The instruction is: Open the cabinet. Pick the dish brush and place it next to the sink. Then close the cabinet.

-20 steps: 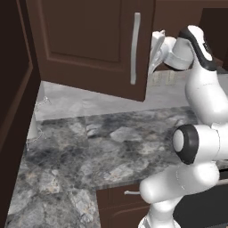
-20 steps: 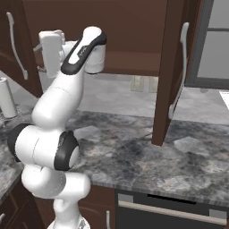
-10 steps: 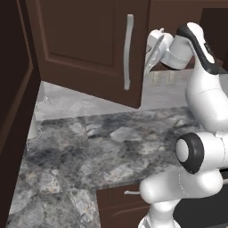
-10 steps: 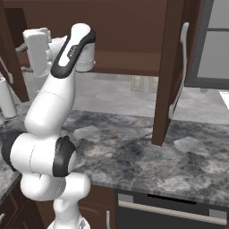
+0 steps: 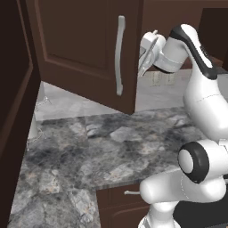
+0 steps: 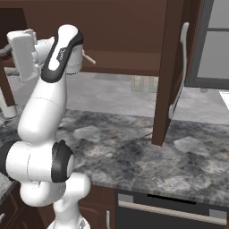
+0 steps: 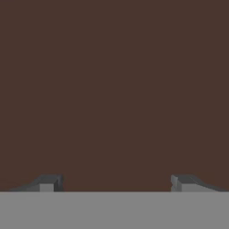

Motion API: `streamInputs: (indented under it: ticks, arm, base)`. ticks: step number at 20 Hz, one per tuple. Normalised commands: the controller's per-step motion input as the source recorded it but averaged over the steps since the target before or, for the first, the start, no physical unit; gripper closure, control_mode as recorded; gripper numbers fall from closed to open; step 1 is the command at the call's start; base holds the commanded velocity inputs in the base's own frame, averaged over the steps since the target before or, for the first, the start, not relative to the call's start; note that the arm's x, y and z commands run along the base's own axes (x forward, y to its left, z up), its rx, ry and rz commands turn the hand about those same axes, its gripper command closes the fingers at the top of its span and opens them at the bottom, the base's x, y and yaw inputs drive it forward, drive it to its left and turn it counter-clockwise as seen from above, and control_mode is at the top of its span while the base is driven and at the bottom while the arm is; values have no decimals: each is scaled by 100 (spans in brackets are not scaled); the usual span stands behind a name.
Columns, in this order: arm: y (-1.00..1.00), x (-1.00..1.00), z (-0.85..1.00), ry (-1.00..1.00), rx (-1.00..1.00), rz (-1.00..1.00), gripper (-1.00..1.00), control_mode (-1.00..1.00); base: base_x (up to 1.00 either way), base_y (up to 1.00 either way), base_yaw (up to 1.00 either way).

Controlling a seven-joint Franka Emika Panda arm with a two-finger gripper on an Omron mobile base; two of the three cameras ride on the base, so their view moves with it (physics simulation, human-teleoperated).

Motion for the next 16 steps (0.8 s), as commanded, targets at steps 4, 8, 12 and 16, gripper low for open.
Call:
streamInputs:
  ticks: [4, 8, 12, 16]
  arm:
    - [42, -44, 0, 0, 0, 5, -100, -100]
    - [39, -27, 0, 0, 0, 4, -100, -100]
    - [-1, 0, 0, 0, 0, 1, -100, -100]
    - [-33, -4, 0, -1, 0, 0, -100, -100]
  base:
    - [0, 0, 0]
    - [0, 0, 0]
    - [0, 0, 0]
    - [0, 0, 0]
